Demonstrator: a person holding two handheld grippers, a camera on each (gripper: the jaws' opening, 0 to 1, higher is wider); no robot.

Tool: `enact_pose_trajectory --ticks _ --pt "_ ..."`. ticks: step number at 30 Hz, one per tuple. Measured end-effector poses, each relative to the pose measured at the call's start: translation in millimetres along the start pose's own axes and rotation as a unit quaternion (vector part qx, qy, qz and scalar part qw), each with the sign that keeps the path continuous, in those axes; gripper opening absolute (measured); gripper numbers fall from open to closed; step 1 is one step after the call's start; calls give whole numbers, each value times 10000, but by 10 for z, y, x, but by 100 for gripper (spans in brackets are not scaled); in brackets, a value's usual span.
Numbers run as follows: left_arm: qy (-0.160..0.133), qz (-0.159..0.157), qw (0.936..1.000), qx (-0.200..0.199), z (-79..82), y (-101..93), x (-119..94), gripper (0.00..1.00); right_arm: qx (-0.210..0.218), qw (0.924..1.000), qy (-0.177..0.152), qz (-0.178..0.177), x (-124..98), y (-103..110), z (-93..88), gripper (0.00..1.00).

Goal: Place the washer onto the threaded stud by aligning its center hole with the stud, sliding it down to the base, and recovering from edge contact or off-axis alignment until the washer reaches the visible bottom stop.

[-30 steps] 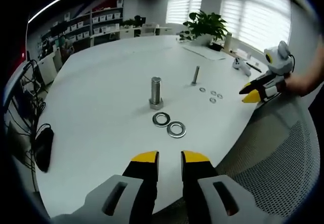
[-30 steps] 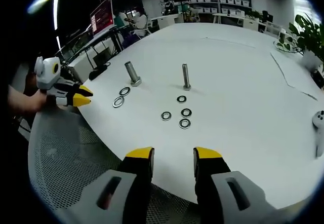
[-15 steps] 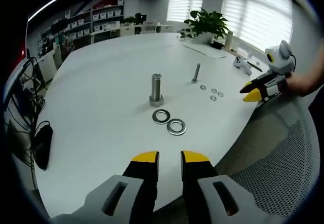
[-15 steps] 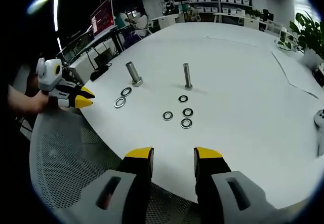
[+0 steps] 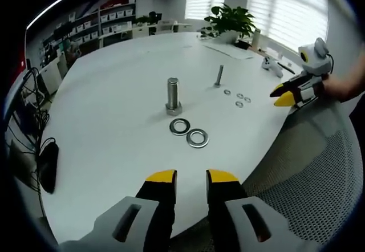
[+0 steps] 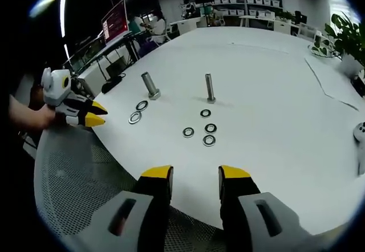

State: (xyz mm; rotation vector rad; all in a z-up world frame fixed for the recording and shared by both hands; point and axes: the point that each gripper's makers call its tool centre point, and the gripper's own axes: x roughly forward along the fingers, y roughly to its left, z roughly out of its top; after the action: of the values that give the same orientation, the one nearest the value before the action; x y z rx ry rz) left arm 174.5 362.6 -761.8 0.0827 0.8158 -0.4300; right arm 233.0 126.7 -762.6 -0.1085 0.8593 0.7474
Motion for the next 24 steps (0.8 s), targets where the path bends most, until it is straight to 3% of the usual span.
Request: enact_pose_trajectory --ticks 17,24 --pt "-60 -16 10000 -55 34 16 -21 21 -24 9999 116 46 14 23 -33 35" --pt "107 -52 9999 -61 37 18 -11 21 -9 10000 64 36 12 9 -21 35"
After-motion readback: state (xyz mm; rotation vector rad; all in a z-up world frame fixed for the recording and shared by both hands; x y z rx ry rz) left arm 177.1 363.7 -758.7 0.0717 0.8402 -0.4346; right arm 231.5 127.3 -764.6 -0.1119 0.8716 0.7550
